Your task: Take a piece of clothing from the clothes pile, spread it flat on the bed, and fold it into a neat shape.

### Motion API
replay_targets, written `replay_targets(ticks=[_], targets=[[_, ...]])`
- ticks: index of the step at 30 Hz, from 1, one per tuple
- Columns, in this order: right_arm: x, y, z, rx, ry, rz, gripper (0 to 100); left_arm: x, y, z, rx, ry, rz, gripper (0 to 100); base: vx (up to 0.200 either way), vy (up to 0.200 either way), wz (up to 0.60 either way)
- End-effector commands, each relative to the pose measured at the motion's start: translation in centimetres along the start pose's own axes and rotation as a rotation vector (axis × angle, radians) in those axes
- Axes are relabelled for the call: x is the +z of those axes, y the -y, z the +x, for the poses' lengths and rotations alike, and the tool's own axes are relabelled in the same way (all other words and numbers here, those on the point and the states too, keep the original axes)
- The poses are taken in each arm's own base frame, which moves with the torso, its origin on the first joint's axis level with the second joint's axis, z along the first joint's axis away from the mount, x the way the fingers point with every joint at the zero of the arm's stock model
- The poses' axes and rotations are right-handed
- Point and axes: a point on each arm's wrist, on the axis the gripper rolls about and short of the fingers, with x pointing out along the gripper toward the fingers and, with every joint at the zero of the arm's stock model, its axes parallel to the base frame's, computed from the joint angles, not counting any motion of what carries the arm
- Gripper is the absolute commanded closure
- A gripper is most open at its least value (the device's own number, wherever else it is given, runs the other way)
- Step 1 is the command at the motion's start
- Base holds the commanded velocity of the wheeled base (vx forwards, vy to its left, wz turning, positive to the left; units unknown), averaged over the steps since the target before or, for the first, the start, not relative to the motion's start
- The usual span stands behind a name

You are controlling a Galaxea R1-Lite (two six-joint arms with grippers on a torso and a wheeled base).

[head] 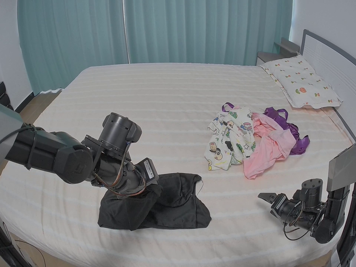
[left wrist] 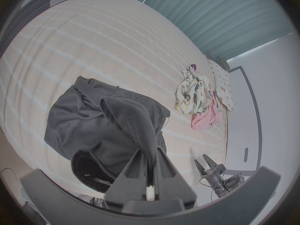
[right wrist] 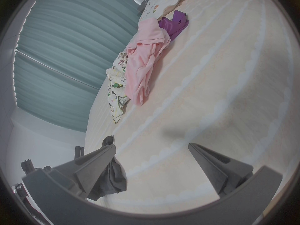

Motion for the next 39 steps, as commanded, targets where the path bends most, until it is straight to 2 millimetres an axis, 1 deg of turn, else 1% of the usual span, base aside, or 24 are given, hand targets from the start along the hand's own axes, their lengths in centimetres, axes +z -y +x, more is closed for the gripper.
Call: replay_targets(ticks=[1,5,9,10,13,14,16,28,39], targets=[[-0.1,0.2,-0.3,-0.006,-0.003,0.0,0,0.0,0.0,0.0,-0.001,0.001,0.0,100,0.0,0.0,0.0],[-0.1,0.2,-0.3,-0.004,-0.003,0.0,0,0.1,0.1,0.1,-0.004,0.003,0.0,100,0.0,0.0,0.0],[-0.1,0.2,-0.3,-0.006,-0.003,0.0,0,0.5,0.6,0.3,-0.019,0.015,0.001,100,0.0,0.0,0.0],[-0.1,0.2,-0.3,-0.006,-0.003,0.0,0,0.9,0.9,0.5,-0.022,0.021,-0.001,100,0.0,0.0,0.0],[-0.1,0.2,-0.3,-0.004,-0.003,0.0,0,1.3,1.2,1.0,-0.025,0.025,-0.003,100,0.0,0.0,0.0],[-0.1,0.1,-0.3,-0.003,-0.002,0.0,0,1.6,1.4,1.6,-0.023,0.025,-0.006,100,0.0,0.0,0.0],[-0.1,0.2,-0.3,-0.004,-0.001,0.001,0,1.5,1.5,2.2,-0.02,0.018,-0.01,100,0.0,0.0,0.0],[-0.1,0.2,-0.2,-0.005,-0.001,0.0,0,2.3,2.4,4.0,-0.026,0.02,-0.017,100,0.0,-0.2,0.0],[-0.2,0.2,-0.1,-0.007,-0.006,-0.002,0,2.5,2.4,4.8,-0.021,0.024,-0.019,100,0.0,0.0,0.0]])
